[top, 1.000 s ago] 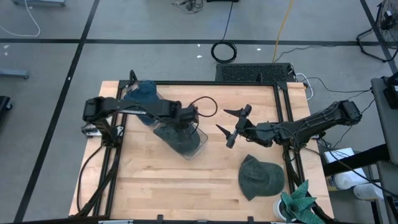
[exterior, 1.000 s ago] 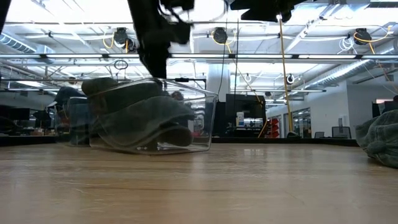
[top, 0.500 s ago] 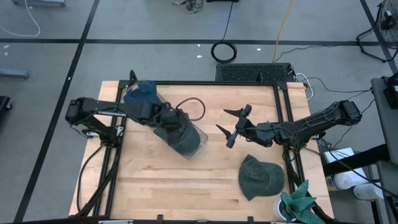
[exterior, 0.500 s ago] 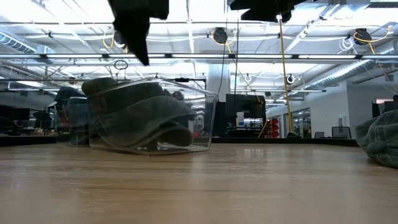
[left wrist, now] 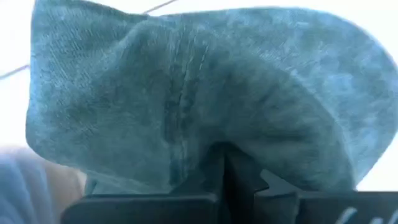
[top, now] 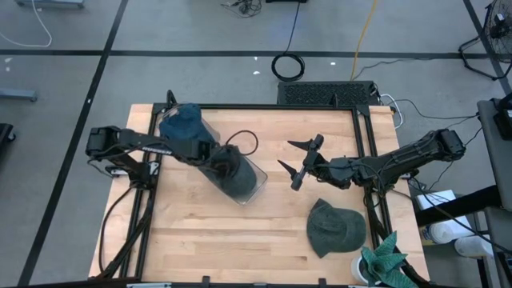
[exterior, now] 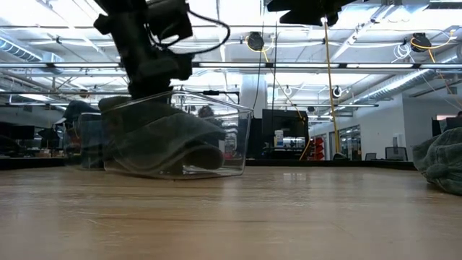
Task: Pick & Place hat
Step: Put the top black cap into the bottom transparent bin
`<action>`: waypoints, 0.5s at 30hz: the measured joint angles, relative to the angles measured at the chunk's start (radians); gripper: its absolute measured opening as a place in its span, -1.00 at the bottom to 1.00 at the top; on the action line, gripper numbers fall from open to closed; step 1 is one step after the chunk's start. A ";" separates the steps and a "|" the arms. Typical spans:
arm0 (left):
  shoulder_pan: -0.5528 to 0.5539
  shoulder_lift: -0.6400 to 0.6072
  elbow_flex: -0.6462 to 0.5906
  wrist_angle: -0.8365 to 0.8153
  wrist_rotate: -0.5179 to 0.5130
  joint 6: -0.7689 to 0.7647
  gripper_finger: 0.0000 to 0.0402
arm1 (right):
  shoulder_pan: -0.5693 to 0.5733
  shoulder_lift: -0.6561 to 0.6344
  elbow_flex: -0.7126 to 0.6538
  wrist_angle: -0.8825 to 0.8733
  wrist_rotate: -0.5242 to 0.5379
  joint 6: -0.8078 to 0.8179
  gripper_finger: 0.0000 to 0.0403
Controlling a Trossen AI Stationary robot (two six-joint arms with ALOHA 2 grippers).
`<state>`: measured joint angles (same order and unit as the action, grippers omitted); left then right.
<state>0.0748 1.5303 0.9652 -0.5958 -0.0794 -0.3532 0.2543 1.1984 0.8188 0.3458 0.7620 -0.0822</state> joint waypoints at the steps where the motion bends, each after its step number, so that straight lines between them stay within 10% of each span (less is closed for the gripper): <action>1: 0.008 0.000 -0.002 -0.004 0.000 -0.001 -0.97 | 0.000 0.000 0.000 0.000 0.000 0.000 0.56; 15: -0.038 -0.103 0.152 -0.111 -0.059 0.036 -0.99 | 0.000 0.000 0.000 0.000 0.000 0.001 0.56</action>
<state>0.0364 1.4275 1.1173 -0.7069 -0.1381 -0.3167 0.2543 1.1988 0.8188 0.3462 0.7620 -0.0814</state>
